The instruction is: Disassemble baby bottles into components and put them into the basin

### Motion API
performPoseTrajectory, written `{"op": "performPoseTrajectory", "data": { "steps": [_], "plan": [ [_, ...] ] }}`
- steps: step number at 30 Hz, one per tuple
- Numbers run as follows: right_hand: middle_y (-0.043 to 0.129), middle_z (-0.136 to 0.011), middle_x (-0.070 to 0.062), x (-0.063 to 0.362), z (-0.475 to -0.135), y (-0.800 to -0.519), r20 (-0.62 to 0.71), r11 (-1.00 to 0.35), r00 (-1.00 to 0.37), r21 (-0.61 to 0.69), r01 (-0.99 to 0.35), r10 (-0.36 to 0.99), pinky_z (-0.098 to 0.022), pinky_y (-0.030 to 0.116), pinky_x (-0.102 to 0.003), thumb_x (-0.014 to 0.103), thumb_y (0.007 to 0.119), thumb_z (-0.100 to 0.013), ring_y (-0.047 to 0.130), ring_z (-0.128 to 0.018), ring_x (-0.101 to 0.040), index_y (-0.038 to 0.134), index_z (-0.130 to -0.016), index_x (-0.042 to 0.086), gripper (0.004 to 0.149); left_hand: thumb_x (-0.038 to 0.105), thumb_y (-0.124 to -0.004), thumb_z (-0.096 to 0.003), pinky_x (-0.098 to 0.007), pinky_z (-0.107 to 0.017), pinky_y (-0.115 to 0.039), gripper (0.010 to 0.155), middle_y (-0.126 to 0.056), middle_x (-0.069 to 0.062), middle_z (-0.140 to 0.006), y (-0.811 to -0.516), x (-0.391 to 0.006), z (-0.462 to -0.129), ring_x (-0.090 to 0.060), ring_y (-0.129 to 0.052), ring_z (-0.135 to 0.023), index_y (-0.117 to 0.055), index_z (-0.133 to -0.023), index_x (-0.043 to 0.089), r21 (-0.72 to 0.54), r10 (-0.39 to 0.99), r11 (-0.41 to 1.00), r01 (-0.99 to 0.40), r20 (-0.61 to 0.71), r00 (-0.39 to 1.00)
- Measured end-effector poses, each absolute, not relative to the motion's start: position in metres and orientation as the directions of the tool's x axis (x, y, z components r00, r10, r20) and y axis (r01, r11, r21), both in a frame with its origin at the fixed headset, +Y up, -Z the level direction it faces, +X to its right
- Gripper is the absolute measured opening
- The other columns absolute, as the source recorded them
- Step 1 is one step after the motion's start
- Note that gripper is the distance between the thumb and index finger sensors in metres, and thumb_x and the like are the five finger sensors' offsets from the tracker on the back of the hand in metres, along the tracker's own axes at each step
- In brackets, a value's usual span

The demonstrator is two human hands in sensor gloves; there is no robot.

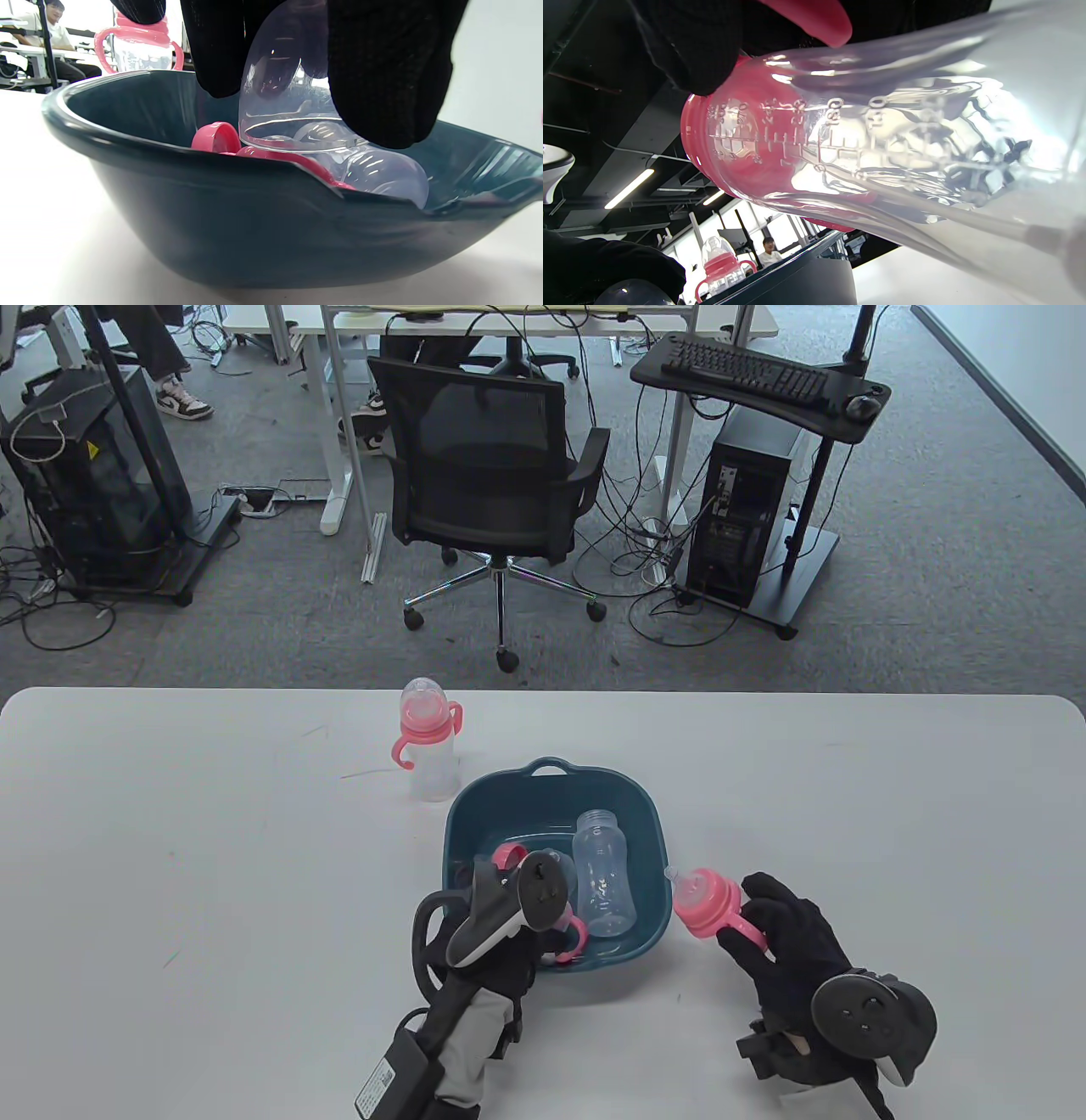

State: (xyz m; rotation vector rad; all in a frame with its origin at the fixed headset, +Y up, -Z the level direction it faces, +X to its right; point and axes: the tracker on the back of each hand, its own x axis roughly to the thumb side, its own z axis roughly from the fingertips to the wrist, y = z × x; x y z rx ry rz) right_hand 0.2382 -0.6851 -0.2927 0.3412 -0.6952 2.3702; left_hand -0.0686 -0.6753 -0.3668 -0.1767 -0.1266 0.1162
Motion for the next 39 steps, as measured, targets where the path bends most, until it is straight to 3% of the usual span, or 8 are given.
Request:
{"op": "performPoseTrajectory", "data": {
  "steps": [7, 15, 20, 27, 33, 39],
  "plan": [
    [0.075, -0.102, -0.014, 0.238, -0.293, -0.686, 0.405, -0.663, -0.765, -0.39, -0.639, 0.5, -0.065, 0.057, -0.066, 0.039, 0.084, -0.048, 0.08, -0.088, -0.041, 0.074, -0.082, 0.014, 0.044, 0.052, -0.092, -0.0376, -0.061, -0.08, -0.029, 0.084, -0.048, 0.004, -0.117, -0.669, -0.067, -0.362, -0.031, -0.054, -0.116, -0.049, -0.109, 0.042, -0.13, 0.143, 0.983, -0.127, 0.13, 0.981],
    [0.074, -0.104, -0.009, 0.231, -0.29, -0.684, 0.436, -0.665, -0.757, -0.378, -0.645, 0.486, -0.066, 0.055, -0.067, 0.039, 0.084, -0.048, 0.079, -0.09, -0.039, 0.074, -0.082, 0.015, 0.043, 0.051, -0.092, -0.0374, -0.061, -0.08, -0.037, 0.091, -0.039, 0.003, -0.118, -0.646, -0.037, -0.339, -0.031, -0.052, -0.116, -0.04, -0.111, 0.04, 0.037, 0.238, 0.962, -0.271, 0.372, 0.897],
    [0.074, -0.105, -0.008, 0.223, -0.287, -0.682, 0.468, -0.674, -0.747, -0.355, -0.648, 0.472, -0.066, 0.055, -0.067, 0.039, 0.084, -0.048, 0.078, -0.091, -0.038, 0.073, -0.083, 0.017, 0.043, 0.052, -0.092, -0.0361, -0.061, -0.079, -0.041, 0.094, -0.04, 0.003, -0.118, -0.647, -0.017, -0.33, -0.031, -0.055, -0.115, -0.037, -0.111, 0.04, -0.007, 0.335, 0.923, -0.384, 0.503, 0.797],
    [0.073, -0.107, -0.004, 0.207, -0.283, -0.68, 0.531, -0.692, -0.711, -0.288, -0.663, 0.461, -0.068, 0.052, -0.068, 0.038, 0.084, -0.048, 0.077, -0.093, -0.037, 0.074, -0.083, 0.019, 0.042, 0.052, -0.093, -0.0355, -0.061, -0.078, -0.046, 0.095, -0.045, 0.003, -0.117, -0.656, -0.012, -0.333, -0.032, -0.06, -0.112, -0.035, -0.111, 0.043, -0.151, 0.494, 0.856, -0.495, 0.525, 0.693],
    [0.071, -0.108, -0.003, 0.2, -0.279, -0.678, 0.554, -0.699, -0.704, -0.277, -0.659, 0.445, -0.068, 0.051, -0.068, 0.036, 0.084, -0.048, 0.075, -0.093, -0.04, 0.073, -0.084, 0.018, 0.042, 0.052, -0.095, -0.0342, -0.059, -0.076, -0.053, 0.089, -0.06, 0.004, -0.111, -0.656, -0.014, -0.335, -0.029, -0.076, -0.104, -0.048, -0.109, 0.042, -0.213, 0.512, 0.853, -0.476, 0.512, 0.689],
    [0.07, -0.108, -0.007, 0.201, -0.28, -0.68, 0.558, -0.691, -0.691, -0.263, -0.673, 0.46, -0.068, 0.053, -0.068, 0.037, 0.084, -0.05, 0.075, -0.094, -0.039, 0.071, -0.086, 0.018, 0.043, 0.05, -0.098, -0.0327, -0.057, -0.076, -0.054, 0.08, -0.066, 0.0, -0.107, -0.653, -0.018, -0.335, -0.027, -0.087, -0.093, -0.063, -0.104, 0.038, -0.186, 0.525, 0.839, -0.511, 0.521, 0.673]
  ]
}}
